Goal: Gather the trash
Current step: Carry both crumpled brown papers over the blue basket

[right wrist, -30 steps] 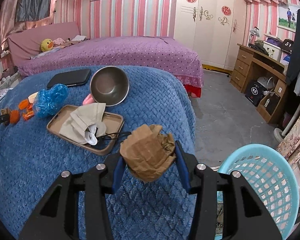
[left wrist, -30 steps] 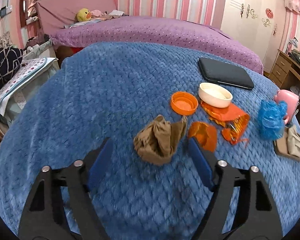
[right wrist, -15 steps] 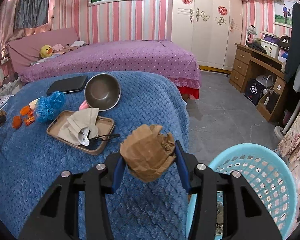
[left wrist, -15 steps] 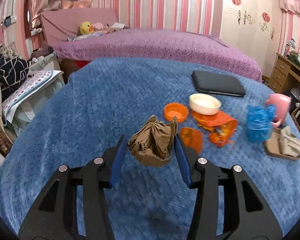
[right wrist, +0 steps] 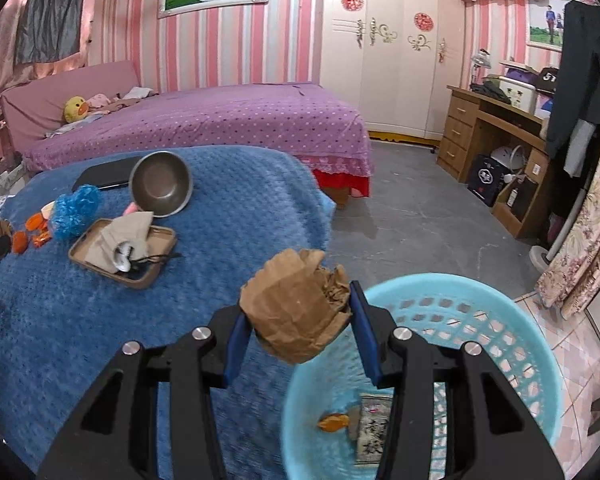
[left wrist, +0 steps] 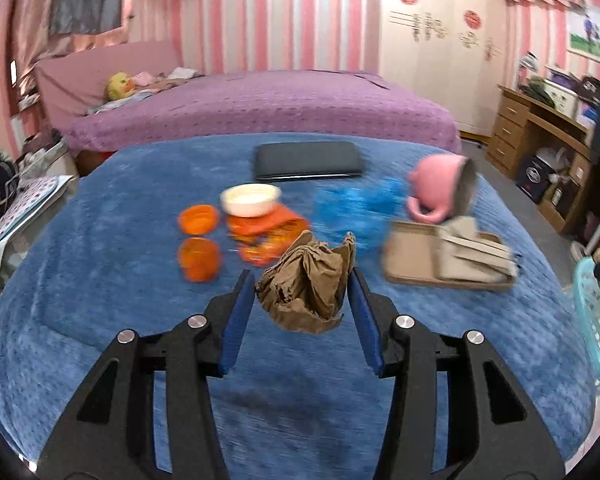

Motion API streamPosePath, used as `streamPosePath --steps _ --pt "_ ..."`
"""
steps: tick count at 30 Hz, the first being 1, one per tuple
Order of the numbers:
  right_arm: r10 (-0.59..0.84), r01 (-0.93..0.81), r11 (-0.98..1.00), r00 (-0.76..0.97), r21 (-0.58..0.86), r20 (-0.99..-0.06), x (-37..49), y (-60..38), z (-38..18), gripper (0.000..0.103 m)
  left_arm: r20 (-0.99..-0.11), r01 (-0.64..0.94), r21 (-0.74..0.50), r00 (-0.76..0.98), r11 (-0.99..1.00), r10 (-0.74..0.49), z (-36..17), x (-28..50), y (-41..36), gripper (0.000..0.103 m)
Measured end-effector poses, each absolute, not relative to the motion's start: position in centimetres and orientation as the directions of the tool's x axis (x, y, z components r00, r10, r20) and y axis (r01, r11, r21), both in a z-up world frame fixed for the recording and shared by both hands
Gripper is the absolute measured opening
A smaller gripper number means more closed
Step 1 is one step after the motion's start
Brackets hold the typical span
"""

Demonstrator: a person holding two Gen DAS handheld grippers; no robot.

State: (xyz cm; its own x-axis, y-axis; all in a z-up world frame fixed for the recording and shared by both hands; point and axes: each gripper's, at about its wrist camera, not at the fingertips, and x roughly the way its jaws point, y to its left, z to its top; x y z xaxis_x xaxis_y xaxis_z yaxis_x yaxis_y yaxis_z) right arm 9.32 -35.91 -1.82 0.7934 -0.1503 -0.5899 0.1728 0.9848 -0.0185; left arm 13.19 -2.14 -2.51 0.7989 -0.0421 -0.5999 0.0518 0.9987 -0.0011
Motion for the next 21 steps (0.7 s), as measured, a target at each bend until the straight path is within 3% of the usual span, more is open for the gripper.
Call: streamPosePath --steps 21 --pt "-0.232 0.252 0.966 0.779 -0.048 -0.583 5.9 -43.0 -2.1 0.046 -0.539 0.212 0.002 0.823 0.977 -0.177 -1.1 9.4 -16.9 0.047"
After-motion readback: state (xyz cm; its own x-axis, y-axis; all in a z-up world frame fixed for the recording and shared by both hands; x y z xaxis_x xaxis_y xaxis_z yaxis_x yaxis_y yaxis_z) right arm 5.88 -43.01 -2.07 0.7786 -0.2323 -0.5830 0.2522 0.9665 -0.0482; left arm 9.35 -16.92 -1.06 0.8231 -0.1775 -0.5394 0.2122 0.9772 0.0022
